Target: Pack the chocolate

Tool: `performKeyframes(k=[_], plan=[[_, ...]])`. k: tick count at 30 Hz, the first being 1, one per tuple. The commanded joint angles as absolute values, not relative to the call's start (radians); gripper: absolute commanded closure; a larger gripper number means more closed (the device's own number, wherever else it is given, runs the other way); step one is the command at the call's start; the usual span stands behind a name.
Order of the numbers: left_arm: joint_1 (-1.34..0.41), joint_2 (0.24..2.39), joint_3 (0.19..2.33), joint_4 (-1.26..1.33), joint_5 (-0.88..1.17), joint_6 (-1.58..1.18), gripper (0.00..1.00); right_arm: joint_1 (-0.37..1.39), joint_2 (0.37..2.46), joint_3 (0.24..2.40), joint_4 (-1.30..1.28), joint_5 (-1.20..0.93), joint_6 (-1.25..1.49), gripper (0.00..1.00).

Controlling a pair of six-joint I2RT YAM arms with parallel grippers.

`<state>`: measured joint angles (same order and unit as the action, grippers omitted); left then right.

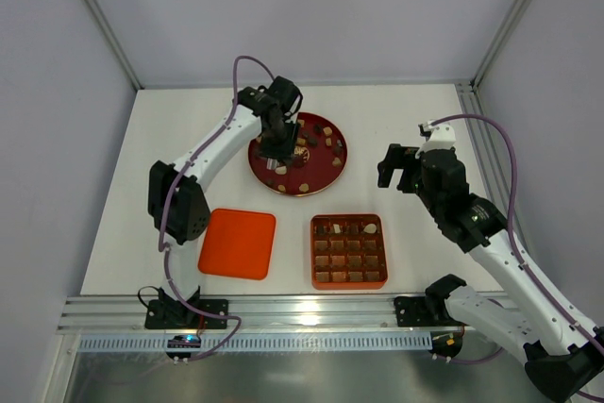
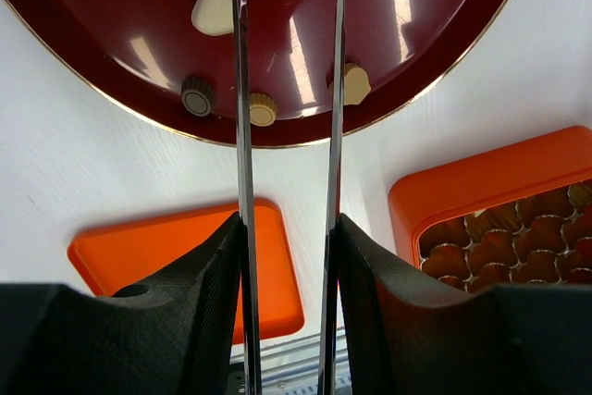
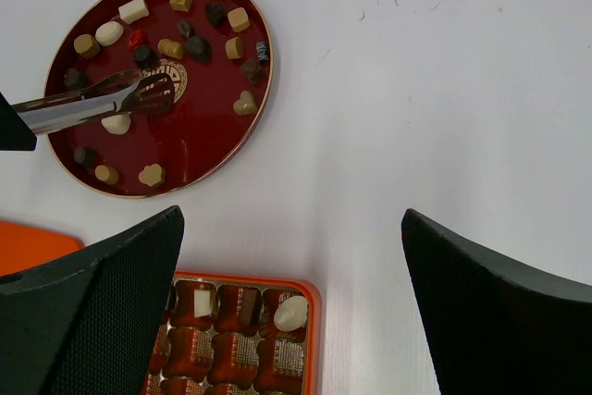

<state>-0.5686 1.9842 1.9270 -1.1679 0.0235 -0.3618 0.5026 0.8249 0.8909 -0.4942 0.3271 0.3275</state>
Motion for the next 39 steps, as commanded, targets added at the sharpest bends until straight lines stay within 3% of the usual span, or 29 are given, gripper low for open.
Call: performKeyframes(k=[1,39], plan=[[-0.572,1.927,1.956,-1.184,0.021,-0.341,0.57,0.503,0.821,0.913,-0.469,0.341,0.33,0.0],[-0.592,2.009,2.0,-1.262,0.046,-0.232,0.63,0.503,0.808,0.914,-0.48,0.353,0.328,0.0]])
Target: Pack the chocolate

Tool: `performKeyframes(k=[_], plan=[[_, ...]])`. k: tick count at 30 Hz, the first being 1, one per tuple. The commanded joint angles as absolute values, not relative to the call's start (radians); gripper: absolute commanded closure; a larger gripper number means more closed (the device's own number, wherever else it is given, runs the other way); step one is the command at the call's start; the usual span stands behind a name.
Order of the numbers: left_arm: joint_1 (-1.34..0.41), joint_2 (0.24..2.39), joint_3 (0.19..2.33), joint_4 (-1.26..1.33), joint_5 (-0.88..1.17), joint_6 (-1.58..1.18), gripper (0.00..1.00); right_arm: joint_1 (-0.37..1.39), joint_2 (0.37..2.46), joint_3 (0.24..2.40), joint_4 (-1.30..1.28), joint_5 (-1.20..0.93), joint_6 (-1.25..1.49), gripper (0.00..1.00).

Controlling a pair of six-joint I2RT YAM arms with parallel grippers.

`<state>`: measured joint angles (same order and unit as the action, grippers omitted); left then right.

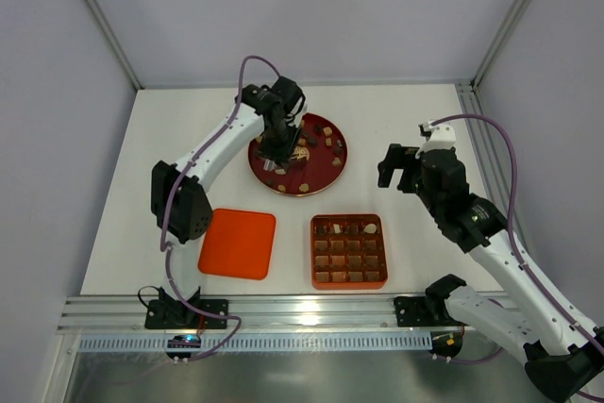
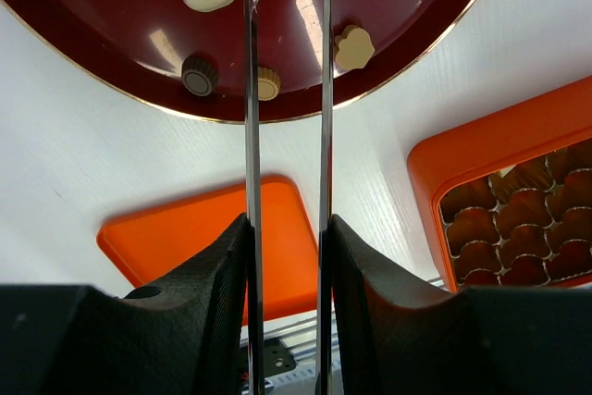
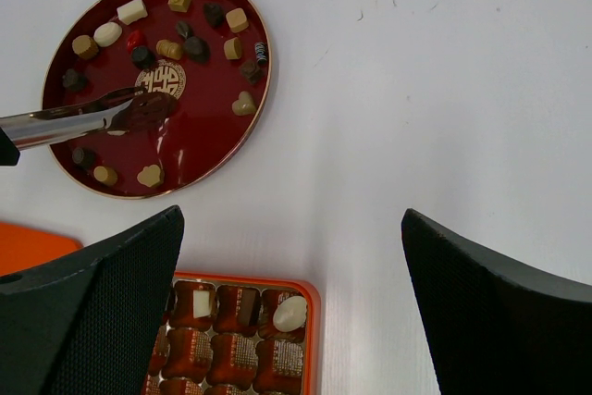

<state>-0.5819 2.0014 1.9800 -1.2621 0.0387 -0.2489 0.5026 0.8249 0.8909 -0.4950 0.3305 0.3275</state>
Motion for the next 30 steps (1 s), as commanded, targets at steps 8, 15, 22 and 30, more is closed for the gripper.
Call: performKeyframes(k=[8,15,22,30], plan=[[-0.6,2.034,2.039,-1.276,-0.035,-0.235,0.6,0.503,0.807,0.916,-0.482,0.35,0.33,0.0],[-0.603,2.052,2.059,-1.279,-0.029,-0.232,0.6,0.503,0.801,0.917,-0.488,0.356,0.325,0.0],[-0.62,2.048,2.057,-1.285,-0.031,-0.233,0.61,0.503,0.798,0.914,-0.488,0.357,0.328,0.0],[-0.624,2.051,2.068,-1.29,-0.044,-0.239,0.67,0.503,0.795,0.914,-0.486,0.357,0.328,0.0]])
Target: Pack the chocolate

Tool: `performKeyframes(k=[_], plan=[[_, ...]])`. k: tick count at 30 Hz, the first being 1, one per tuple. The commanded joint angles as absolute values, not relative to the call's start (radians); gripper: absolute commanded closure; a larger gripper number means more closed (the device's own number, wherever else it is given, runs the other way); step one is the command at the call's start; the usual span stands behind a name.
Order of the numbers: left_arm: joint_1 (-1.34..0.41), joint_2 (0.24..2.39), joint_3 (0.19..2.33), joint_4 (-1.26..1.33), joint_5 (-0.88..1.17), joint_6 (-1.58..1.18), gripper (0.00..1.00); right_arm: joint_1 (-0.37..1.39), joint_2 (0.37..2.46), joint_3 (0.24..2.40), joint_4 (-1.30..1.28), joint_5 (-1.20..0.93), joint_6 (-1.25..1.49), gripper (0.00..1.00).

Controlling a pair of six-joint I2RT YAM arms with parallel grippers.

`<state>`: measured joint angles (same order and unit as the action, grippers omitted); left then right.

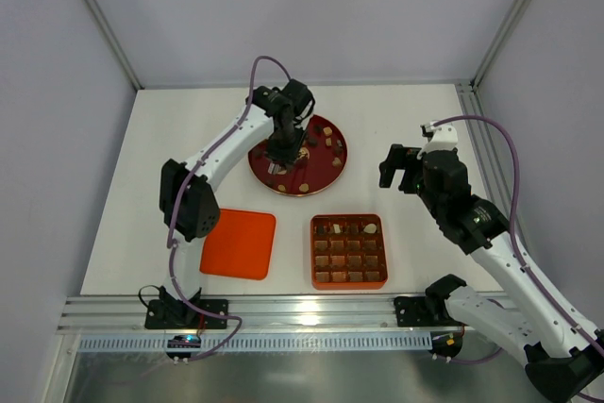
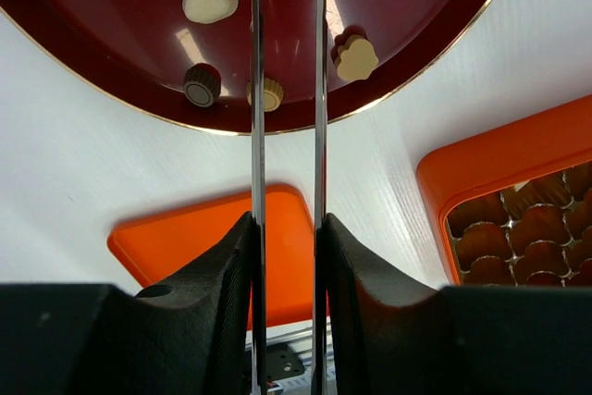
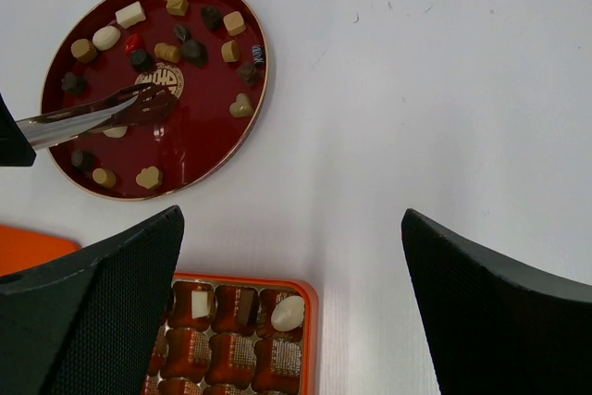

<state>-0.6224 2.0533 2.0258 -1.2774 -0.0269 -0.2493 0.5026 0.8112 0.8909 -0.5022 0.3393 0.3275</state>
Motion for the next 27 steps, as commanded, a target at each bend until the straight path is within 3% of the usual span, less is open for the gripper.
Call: performKeyframes(k=[1,27], plan=[[-0.626,2.049,2.069,-1.29,-0.049,-0.242,0.68,0.502,0.795,0.911,-0.486,0.359,0.328,0.0],[-0.652,1.899,2.051,-1.276,-0.044,-0.313,0.74,0.503,0.805,0.911,-0.474,0.35,0.333,0.0]])
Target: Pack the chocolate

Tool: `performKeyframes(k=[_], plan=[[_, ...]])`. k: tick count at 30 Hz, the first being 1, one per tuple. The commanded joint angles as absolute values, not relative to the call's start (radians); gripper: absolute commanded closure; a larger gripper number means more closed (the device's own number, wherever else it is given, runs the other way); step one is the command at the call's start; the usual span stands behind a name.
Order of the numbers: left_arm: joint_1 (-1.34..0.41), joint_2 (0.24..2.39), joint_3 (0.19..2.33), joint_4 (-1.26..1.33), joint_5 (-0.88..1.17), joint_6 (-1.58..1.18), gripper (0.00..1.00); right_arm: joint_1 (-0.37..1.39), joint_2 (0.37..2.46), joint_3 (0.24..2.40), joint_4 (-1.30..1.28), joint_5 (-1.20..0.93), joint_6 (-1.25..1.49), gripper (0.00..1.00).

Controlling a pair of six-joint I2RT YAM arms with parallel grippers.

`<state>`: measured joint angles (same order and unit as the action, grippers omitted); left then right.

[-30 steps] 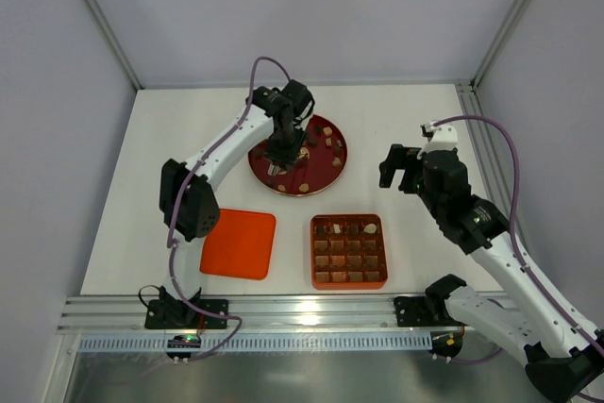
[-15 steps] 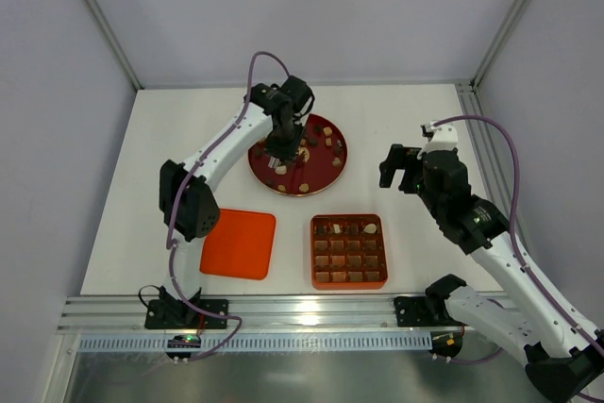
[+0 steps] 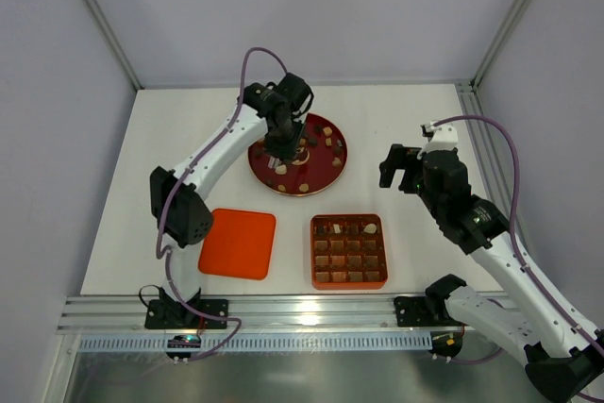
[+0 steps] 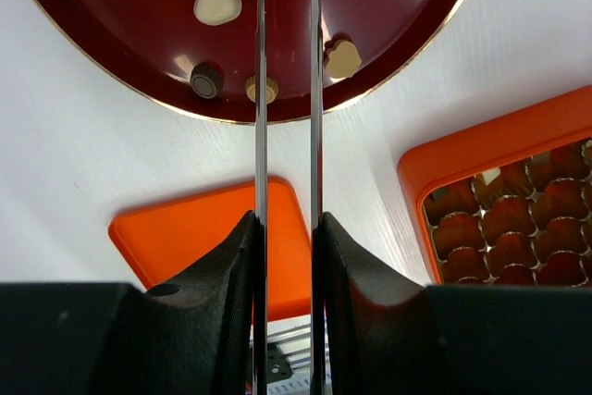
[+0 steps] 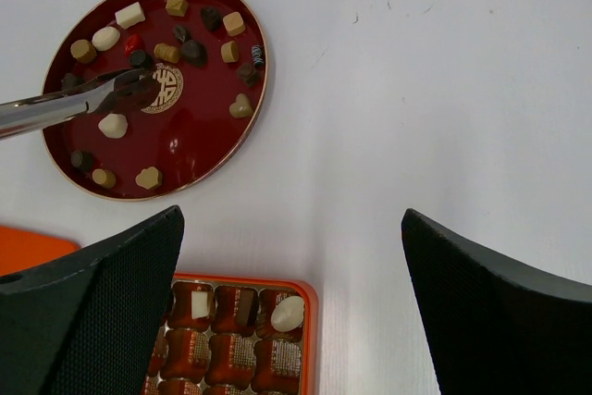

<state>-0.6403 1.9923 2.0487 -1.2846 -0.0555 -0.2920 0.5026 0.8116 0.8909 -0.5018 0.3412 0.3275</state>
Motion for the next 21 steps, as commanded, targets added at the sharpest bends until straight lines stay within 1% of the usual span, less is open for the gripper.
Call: performKeyframes(k=[1,9,21], plan=[[-0.655,1.893,2.048,-1.276,-0.043,-0.314,0.74,0.502,0.808,0.913,-0.471,0.347,0.333,0.0],[-0.707,1.803,1.987,-1.278,-0.035,-0.356,0.74,0.503,0.825,0.922,-0.46,0.345,0.33,0.0],[-0.859,1.635,1.867,-1.284,-0.04,-0.429,0.73,0.503,0.854,0.922,-0.44,0.337,0.33,0.0]])
